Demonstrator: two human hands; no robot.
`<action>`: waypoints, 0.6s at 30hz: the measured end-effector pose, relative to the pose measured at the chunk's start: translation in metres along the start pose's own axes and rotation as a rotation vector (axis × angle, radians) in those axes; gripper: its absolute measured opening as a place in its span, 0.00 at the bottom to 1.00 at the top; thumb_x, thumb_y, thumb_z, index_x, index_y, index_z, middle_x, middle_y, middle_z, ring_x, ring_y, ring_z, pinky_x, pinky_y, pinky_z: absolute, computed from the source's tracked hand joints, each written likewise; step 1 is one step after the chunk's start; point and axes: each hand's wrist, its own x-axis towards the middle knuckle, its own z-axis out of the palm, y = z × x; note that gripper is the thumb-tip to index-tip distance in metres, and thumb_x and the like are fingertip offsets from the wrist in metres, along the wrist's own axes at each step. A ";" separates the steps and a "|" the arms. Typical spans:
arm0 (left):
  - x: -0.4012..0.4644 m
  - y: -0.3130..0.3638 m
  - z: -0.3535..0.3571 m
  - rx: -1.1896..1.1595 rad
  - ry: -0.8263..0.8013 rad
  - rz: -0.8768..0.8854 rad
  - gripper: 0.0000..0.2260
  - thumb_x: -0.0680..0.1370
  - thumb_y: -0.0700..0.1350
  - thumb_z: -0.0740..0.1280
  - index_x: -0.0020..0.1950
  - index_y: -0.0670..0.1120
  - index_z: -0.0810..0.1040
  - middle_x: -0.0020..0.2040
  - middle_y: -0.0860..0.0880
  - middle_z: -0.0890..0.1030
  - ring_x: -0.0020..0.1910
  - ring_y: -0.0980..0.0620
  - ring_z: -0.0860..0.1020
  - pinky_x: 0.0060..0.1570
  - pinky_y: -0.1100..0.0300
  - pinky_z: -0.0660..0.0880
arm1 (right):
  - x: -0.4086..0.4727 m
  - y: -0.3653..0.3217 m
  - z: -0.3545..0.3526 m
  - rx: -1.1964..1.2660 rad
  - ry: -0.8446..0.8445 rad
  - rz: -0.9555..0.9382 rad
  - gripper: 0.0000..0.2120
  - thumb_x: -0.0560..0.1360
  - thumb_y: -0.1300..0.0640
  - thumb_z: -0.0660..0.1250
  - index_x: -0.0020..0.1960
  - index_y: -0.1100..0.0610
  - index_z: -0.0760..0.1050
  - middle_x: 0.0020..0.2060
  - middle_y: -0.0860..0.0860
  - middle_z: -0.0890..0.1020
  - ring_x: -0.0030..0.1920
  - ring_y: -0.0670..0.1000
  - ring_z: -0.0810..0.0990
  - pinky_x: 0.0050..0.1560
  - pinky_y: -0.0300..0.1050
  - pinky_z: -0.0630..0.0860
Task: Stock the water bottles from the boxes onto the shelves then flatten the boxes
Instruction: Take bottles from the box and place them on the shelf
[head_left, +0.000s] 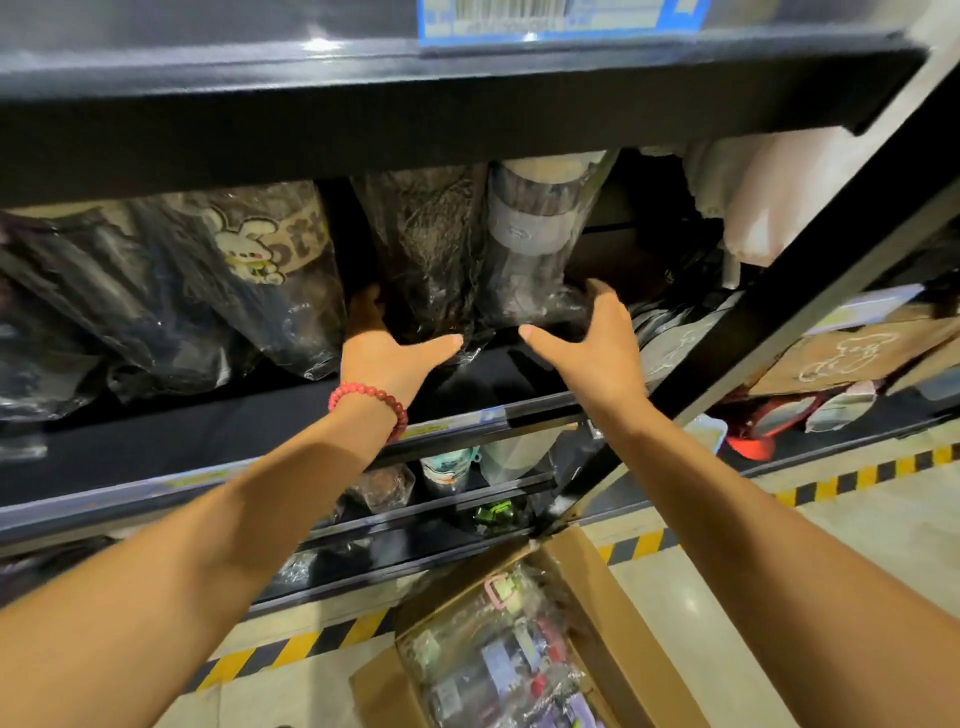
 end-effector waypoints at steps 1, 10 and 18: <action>-0.009 -0.001 -0.002 -0.060 -0.024 0.045 0.34 0.67 0.49 0.77 0.68 0.39 0.68 0.66 0.44 0.73 0.64 0.48 0.72 0.58 0.59 0.71 | -0.012 0.002 -0.004 -0.010 -0.005 0.014 0.38 0.70 0.47 0.72 0.74 0.57 0.59 0.69 0.53 0.67 0.69 0.51 0.66 0.66 0.43 0.65; -0.095 -0.046 -0.007 0.053 -0.414 0.408 0.23 0.69 0.37 0.75 0.61 0.42 0.73 0.56 0.51 0.76 0.58 0.54 0.74 0.59 0.65 0.71 | -0.154 0.036 -0.003 0.159 0.136 0.214 0.08 0.75 0.60 0.67 0.53 0.50 0.74 0.49 0.49 0.78 0.47 0.44 0.77 0.52 0.43 0.76; -0.128 -0.156 0.036 0.396 -0.923 0.194 0.25 0.72 0.41 0.73 0.67 0.42 0.69 0.63 0.47 0.73 0.64 0.51 0.71 0.59 0.59 0.70 | -0.290 0.130 0.040 0.133 0.134 0.693 0.07 0.75 0.60 0.67 0.47 0.64 0.75 0.43 0.62 0.80 0.44 0.59 0.78 0.47 0.53 0.73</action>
